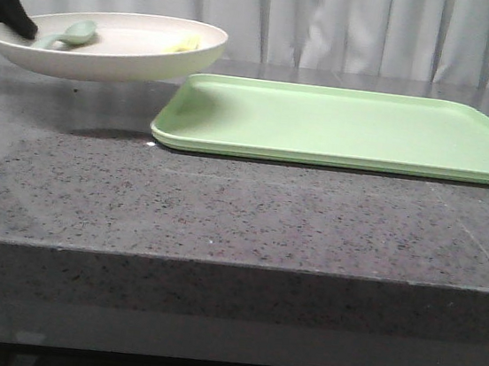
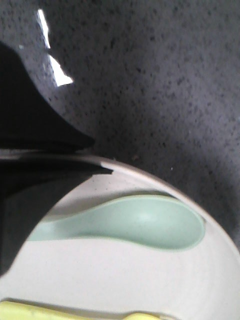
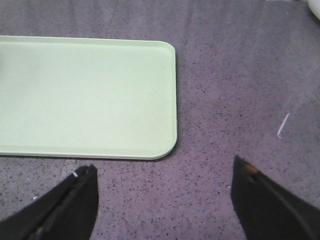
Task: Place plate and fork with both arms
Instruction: 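Lift the plate with the left gripper and set it on the green tray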
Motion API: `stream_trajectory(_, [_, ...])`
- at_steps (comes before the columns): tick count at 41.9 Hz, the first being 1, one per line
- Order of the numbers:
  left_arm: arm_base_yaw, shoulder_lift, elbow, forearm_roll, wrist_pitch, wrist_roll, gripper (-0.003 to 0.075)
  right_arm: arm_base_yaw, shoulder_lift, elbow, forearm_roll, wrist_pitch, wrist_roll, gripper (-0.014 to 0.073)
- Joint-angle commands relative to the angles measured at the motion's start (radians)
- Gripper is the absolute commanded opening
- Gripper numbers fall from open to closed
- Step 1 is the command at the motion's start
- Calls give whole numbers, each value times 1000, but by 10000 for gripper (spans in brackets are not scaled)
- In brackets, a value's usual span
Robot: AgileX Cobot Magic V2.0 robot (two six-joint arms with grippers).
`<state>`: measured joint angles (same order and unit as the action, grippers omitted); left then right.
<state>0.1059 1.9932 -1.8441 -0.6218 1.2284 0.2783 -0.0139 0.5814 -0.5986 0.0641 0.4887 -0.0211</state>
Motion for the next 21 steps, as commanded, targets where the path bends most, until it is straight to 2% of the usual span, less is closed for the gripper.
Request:
stream_trajectory(1, [-81, -68, -79, 14, -5, -84, -18, -4, 8, -33, -6, -81, -2, 572])
stream_trajectory(6, [-166, -38, -152, 77, -8, -162, -18, -4, 8, -33, -6, -81, -2, 572])
stream_trajectory(21, [-375, 136, -373, 79, -32, -366, -18, -4, 8, -33, -6, -81, -2, 572])
